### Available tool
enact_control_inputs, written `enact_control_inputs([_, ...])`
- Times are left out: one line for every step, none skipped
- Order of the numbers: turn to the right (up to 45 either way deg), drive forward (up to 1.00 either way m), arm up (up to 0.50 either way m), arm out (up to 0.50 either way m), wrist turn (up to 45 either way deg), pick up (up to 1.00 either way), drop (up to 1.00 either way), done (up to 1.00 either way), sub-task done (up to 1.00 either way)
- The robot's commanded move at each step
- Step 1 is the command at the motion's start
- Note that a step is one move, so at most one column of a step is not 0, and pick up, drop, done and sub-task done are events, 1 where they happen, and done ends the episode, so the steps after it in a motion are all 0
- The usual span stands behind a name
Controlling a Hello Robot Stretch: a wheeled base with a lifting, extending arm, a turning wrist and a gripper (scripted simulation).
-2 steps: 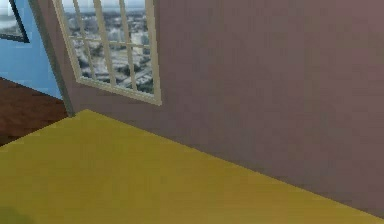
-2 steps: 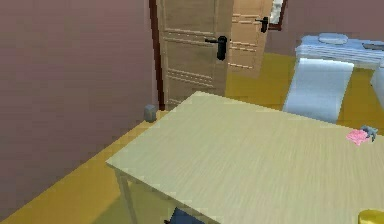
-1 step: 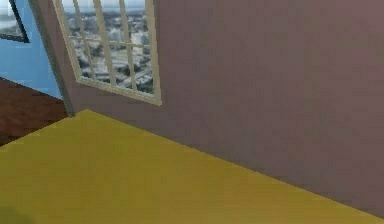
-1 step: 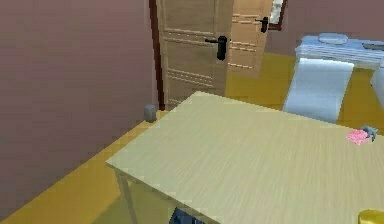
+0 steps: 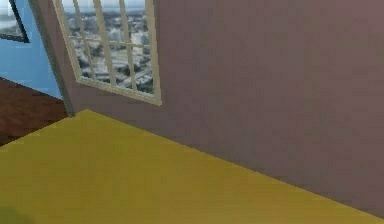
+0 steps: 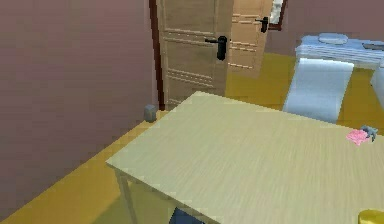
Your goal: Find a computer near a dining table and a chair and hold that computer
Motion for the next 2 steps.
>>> enact_control_inputs([0.0, 0.00, 0.00, 0.00, 3.0, 0.00, 0.00, 0.00, 0.00])
enact_control_inputs([0.0, 0.00, -0.30, 0.00, 0.0, 0.00, 0.00, 0.00, 0.00])
